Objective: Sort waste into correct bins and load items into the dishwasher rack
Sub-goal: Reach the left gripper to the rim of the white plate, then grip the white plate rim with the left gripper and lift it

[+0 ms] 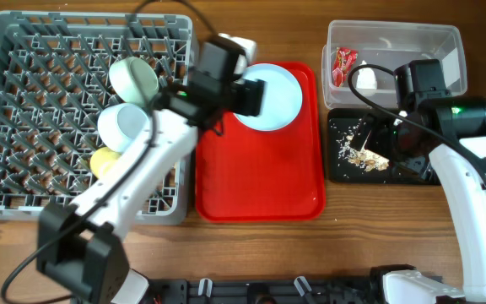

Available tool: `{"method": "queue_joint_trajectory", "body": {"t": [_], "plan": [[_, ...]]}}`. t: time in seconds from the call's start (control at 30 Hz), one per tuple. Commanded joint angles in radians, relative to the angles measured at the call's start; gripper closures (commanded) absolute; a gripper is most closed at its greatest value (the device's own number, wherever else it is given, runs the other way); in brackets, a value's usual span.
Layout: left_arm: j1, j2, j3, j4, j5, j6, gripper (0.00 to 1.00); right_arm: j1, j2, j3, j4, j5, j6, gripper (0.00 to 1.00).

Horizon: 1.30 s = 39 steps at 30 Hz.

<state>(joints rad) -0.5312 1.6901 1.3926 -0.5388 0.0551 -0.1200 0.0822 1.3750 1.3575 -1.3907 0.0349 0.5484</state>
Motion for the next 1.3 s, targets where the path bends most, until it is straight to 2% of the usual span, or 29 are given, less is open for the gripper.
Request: {"method": "queue_joint_trajectory", "body": {"t": [0.0,0.17,0.33,0.5,0.6,0.67,0.77,0.9,1.0,1.27], "plan": [[-0.074,0.112,0.001,0.042,0.019,0.135,0.18,-0.003,-0.005,0.015,0.001,0.009,-0.006,0.00],[-0.130,0.235,0.001,0.075,0.016,0.282,0.16,-0.003,-0.005,0.015,0.001,0.009,-0.006,0.00],[-0.132,0.343,0.001,0.105,-0.030,0.285,0.14,-0.003,-0.005,0.015,-0.004,0.009,-0.007,0.00],[-0.138,0.401,0.001,0.070,-0.029,0.285,0.16,-0.003,-0.005,0.015,-0.004,0.009,-0.007,0.00],[-0.141,0.422,0.001,0.032,-0.029,0.285,0.25,-0.003,-0.005,0.015,-0.002,0.009,-0.006,0.00],[-0.141,0.429,0.001,0.010,-0.030,0.285,0.43,-0.003,-0.005,0.015,-0.003,0.009,-0.006,0.00],[-0.141,0.429,0.001,-0.006,-0.030,0.285,0.66,-0.003,-0.005,0.015,-0.002,0.009,-0.008,0.00],[-0.141,0.429,0.001,-0.013,-0.030,0.285,0.86,-0.003,-0.005,0.015,-0.001,0.010,-0.008,0.00],[-0.142,0.429,0.001,-0.019,-0.030,0.285,0.95,-0.003,-0.005,0.015,0.002,0.010,-0.011,0.00],[-0.170,0.373,0.003,-0.019,-0.030,0.285,0.96,-0.003,-0.005,0.015,0.006,0.010,-0.023,0.00]]}}
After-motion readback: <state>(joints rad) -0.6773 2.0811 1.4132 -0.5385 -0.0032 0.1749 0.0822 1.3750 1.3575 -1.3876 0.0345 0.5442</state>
